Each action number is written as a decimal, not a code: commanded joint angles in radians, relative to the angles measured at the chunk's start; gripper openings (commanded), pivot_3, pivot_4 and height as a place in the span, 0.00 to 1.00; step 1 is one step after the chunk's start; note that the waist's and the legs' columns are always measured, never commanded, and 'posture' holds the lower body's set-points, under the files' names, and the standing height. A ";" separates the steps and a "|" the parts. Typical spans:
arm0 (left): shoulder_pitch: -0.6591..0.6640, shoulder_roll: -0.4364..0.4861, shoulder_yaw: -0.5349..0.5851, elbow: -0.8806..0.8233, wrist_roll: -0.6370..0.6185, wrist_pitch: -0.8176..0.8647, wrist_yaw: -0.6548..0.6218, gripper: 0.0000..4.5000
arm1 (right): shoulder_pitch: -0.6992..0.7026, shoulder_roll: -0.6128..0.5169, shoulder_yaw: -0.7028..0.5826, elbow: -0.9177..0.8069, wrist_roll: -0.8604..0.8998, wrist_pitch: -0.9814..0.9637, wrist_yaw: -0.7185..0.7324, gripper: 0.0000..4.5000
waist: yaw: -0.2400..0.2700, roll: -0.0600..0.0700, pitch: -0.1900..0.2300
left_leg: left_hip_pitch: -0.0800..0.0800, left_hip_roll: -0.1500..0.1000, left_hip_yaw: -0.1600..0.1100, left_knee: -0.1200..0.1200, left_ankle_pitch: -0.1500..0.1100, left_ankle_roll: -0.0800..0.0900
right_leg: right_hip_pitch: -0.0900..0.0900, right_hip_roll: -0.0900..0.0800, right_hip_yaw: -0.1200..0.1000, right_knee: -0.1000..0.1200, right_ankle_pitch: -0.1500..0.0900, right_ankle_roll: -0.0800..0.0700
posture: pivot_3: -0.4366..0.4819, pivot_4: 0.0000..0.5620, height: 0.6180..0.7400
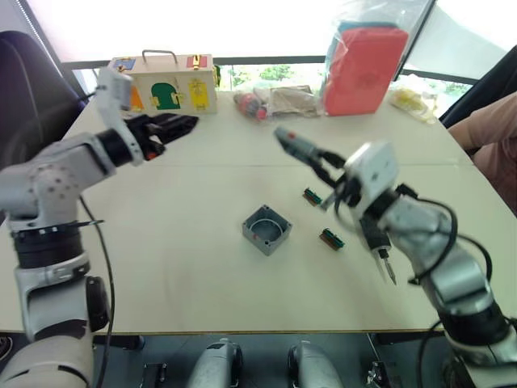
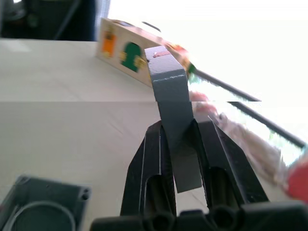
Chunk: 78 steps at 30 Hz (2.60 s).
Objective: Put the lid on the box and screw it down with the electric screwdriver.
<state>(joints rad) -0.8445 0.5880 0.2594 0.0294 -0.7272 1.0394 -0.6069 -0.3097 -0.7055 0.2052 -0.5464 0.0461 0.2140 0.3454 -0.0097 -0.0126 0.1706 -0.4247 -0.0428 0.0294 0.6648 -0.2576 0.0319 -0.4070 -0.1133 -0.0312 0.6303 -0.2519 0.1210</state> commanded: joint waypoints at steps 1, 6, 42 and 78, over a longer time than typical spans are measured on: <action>-0.040 -0.024 -0.068 0.003 0.013 -0.040 -0.047 0.24 | 0.061 -0.050 0.053 -0.001 -0.332 -0.191 -0.071 0.04 | 0.000 0.000 0.000 | 0.000 0.000 0.000 0.000 0.000 0.000 | 0.000 0.000 0.000 0.000 0.000 0.000 | 0.48 0.27 1.00; -0.065 -0.043 -0.150 0.035 0.035 -0.077 -0.130 0.00 | 0.143 -0.034 0.131 0.029 -0.661 -0.260 -0.138 0.04 | 0.000 0.000 0.000 | -0.001 0.001 0.000 0.000 0.001 -0.001 | -0.001 0.001 0.001 0.000 0.000 -0.001 | 0.48 0.27 1.00; -0.003 -0.091 -0.468 0.072 0.284 -0.287 -0.445 0.00 | 0.098 0.113 0.174 0.206 -0.959 -0.435 -0.049 0.04 | 0.001 0.000 0.000 | 0.000 0.001 0.000 0.001 0.001 -0.001 | 0.000 0.001 0.000 0.000 0.000 -0.001 | 0.48 0.27 1.00; 0.140 -0.081 -0.731 0.115 0.640 -0.461 -0.433 0.00 | 0.232 0.100 0.084 0.058 -0.875 -0.427 0.100 0.72 | 0.022 0.000 -0.012 | 0.017 0.001 0.000 0.001 -0.005 0.009 | 0.018 0.001 0.000 -0.001 -0.003 -0.003 | 0.48 0.27 1.00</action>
<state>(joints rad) -0.7481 0.4994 -0.3994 0.0785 -0.1597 0.5582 -1.0500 -0.0814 -0.6016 0.3096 -0.4193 -0.8685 -0.1959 0.4317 0.0127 -0.0128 0.1581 -0.4080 -0.0417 0.0292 0.6658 -0.2629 0.0406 -0.3893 -0.1126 -0.0313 0.6294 -0.2549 0.1183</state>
